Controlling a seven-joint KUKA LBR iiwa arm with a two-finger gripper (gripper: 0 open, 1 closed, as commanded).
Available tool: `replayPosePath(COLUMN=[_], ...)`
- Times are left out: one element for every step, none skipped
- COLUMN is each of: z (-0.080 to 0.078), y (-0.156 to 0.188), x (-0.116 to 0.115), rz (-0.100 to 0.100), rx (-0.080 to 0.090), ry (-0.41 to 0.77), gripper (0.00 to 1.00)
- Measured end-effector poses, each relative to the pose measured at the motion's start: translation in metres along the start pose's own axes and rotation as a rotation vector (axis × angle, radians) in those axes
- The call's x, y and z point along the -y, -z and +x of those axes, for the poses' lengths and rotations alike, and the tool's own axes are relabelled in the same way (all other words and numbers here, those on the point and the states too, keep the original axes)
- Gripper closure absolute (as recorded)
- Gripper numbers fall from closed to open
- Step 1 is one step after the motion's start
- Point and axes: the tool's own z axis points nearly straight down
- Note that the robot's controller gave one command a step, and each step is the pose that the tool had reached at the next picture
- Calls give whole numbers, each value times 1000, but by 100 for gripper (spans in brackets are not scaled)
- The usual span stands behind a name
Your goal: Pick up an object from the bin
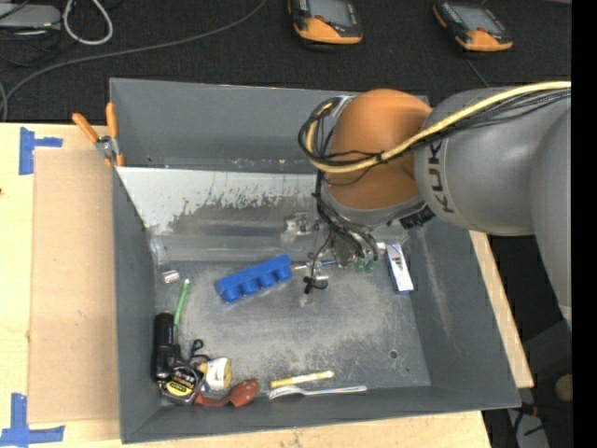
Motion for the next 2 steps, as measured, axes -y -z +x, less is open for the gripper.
replayPosePath(z=[-19, -17], y=[-90, -85], x=[-46, -66], rz=[0, 1], rx=[4, 8], ry=[-5, 190], gripper=[0, 0])
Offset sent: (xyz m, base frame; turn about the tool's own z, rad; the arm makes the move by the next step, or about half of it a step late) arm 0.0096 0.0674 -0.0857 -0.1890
